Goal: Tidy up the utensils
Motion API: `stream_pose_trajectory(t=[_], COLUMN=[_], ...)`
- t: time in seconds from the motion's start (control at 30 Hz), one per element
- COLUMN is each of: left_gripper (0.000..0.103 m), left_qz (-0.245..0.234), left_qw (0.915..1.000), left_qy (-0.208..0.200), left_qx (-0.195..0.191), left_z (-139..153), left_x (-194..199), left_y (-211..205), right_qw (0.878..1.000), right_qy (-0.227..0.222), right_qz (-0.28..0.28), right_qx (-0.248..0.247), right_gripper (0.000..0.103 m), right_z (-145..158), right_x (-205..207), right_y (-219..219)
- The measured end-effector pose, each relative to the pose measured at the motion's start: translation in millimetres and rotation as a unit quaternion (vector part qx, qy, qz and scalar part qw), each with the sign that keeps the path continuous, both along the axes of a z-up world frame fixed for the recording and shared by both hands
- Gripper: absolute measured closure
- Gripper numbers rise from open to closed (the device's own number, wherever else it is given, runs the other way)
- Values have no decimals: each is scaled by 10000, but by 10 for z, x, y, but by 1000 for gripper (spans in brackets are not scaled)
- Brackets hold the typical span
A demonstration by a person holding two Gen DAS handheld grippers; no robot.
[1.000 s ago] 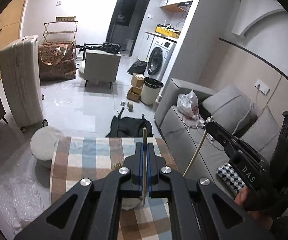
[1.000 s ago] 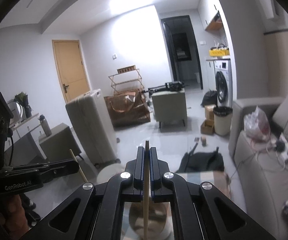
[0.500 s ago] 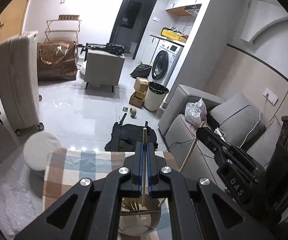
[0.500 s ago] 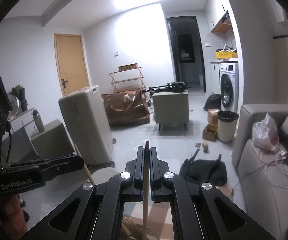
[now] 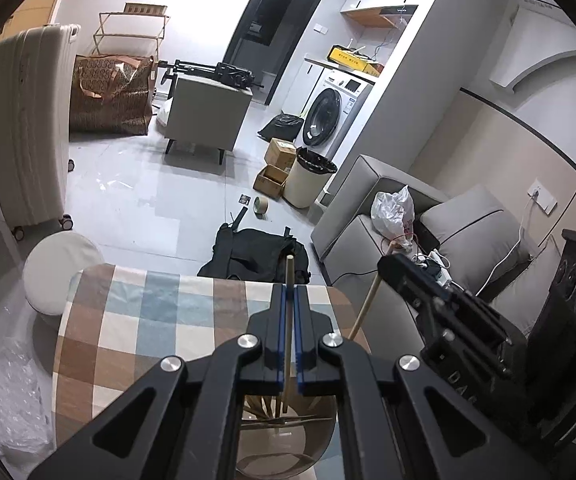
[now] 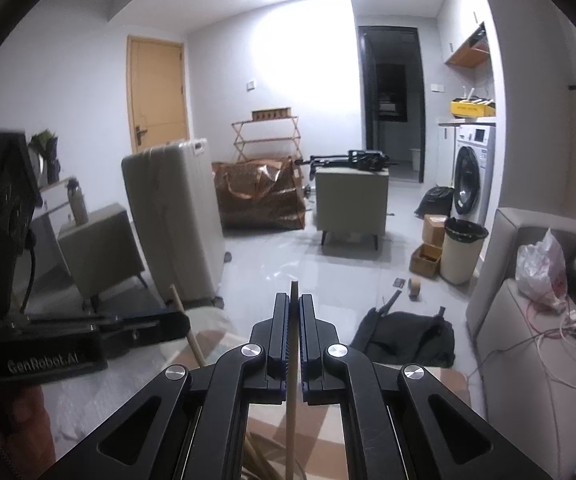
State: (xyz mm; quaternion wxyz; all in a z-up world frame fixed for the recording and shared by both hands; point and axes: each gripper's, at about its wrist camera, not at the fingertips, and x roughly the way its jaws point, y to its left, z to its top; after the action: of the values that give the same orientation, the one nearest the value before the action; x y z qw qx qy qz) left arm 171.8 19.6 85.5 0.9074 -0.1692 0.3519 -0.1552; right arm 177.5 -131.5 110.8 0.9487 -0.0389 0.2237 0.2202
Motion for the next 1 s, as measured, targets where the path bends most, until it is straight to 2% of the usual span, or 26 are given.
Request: stream_pose_trajectory(t=[0.2, 0.3, 0.4, 0.43, 0.47, 0.5, 0.57, 0.63, 0.8, 0.87, 1.0], left_gripper=[103, 103, 103, 100, 93, 88, 68, 59, 51, 41, 25], left_qz=[-138, -381, -443, -457, -453, -449, -355, -168, 339, 504, 725], left_qw=[9997, 9986, 9974, 9968, 9961, 9960, 9964, 9974, 9969, 9958, 9910], left_qy=[195, 356, 569, 647, 745, 771, 757, 685, 502, 297, -134], left_qx=[11, -60, 38, 64, 103, 108, 104, 164, 496, 707, 1118], left_z=[-118, -193, -240, -245, -232, -237, -190, -147, 25, 147, 376], left_x=[-11, -12, 16, 20, 17, 9, -53, -131, -364, -515, -814], left_y=[-19, -50, -54, -45, -32, -19, 43, 95, 138, 124, 68], right_qw=[9992, 9980, 9948, 9946, 9948, 9949, 9933, 9921, 9913, 9914, 9921], right_qy=[269, 474, 919, 972, 978, 996, 1120, 1167, 1069, 974, 734], right_qz=[287, 394, 393, 329, 240, 171, 18, -117, -325, -333, -253], right_qx=[-113, -163, -190, -168, -117, 13, 277, 452, 699, 807, 989], right_gripper=[99, 97, 80, 72, 68, 68, 68, 67, 58, 47, 33], right_z=[-175, -259, -398, -423, -431, -436, -441, -422, -281, -181, -12], right_x=[-2, 18, 77, 72, 56, 31, -22, -91, -343, -500, -777], right_y=[45, 61, 15, -27, -87, -168, -341, -463, -609, -627, -609])
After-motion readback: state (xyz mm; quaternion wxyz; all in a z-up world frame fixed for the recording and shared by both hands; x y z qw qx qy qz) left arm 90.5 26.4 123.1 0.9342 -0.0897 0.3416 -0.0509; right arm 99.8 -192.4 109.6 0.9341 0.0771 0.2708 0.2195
